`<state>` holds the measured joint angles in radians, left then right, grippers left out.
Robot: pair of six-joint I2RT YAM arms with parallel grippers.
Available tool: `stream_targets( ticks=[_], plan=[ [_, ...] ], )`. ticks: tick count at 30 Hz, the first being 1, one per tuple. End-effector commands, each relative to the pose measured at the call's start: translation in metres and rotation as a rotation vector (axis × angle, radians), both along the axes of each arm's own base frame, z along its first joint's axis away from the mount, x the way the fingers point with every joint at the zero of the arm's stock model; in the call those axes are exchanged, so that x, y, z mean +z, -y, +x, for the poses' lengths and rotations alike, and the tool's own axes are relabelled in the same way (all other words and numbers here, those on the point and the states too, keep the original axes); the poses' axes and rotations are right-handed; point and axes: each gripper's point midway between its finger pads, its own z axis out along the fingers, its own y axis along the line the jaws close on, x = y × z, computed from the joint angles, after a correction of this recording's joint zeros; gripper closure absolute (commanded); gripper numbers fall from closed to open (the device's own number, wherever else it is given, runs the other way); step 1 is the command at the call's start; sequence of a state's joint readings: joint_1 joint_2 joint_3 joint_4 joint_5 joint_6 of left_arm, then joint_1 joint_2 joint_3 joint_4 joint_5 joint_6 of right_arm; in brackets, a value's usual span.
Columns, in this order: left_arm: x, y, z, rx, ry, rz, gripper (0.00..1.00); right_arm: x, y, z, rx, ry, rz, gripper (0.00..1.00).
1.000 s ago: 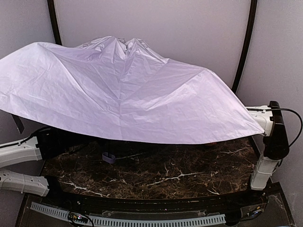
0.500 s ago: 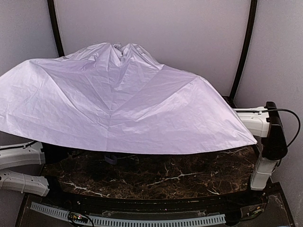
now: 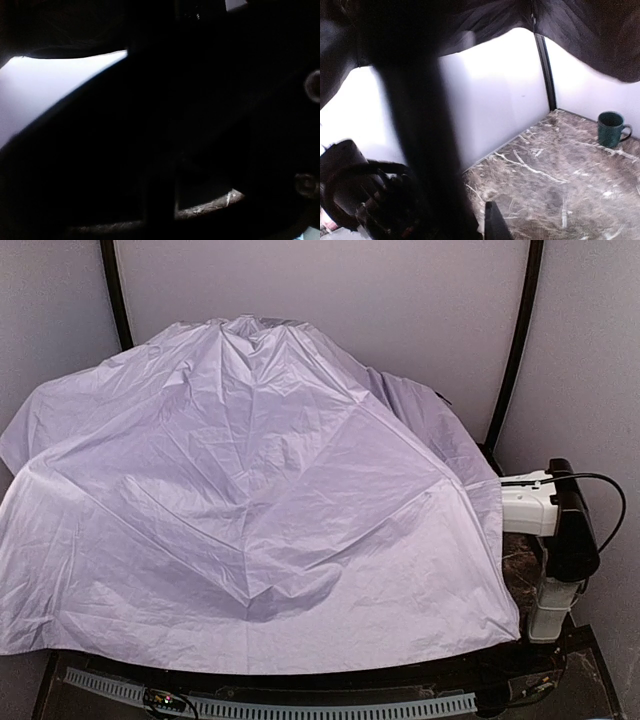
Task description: Put away the umbrella
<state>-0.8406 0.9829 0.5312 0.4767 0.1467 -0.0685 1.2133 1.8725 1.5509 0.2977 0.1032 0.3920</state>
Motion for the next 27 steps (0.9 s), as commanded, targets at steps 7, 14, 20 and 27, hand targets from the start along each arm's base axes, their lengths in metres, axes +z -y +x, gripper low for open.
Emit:
stream_targets(
  ticks=[7, 14, 20, 27],
  plan=[
    [0.034, 0.007, -0.022, -0.116, 0.049, -0.085, 0.79, 0.060, 0.048, 0.041, -0.151, 0.116, 0.076, 1.00],
    [-0.007, -0.006, -0.040, -0.141, -0.069, 0.056, 0.38, 0.097, 0.123, 0.109, -0.355, 0.245, 0.122, 1.00],
    [0.010, -0.027, -0.072, -0.219, 0.035, 0.139, 0.43, 0.113, 0.182, 0.158, -0.446, 0.376, 0.078, 1.00],
    [0.127, -0.051, -0.106, -0.264, 0.120, -0.023, 0.47, 0.079, 0.183, 0.168, -0.367, 0.407, -0.028, 1.00]
  ],
)
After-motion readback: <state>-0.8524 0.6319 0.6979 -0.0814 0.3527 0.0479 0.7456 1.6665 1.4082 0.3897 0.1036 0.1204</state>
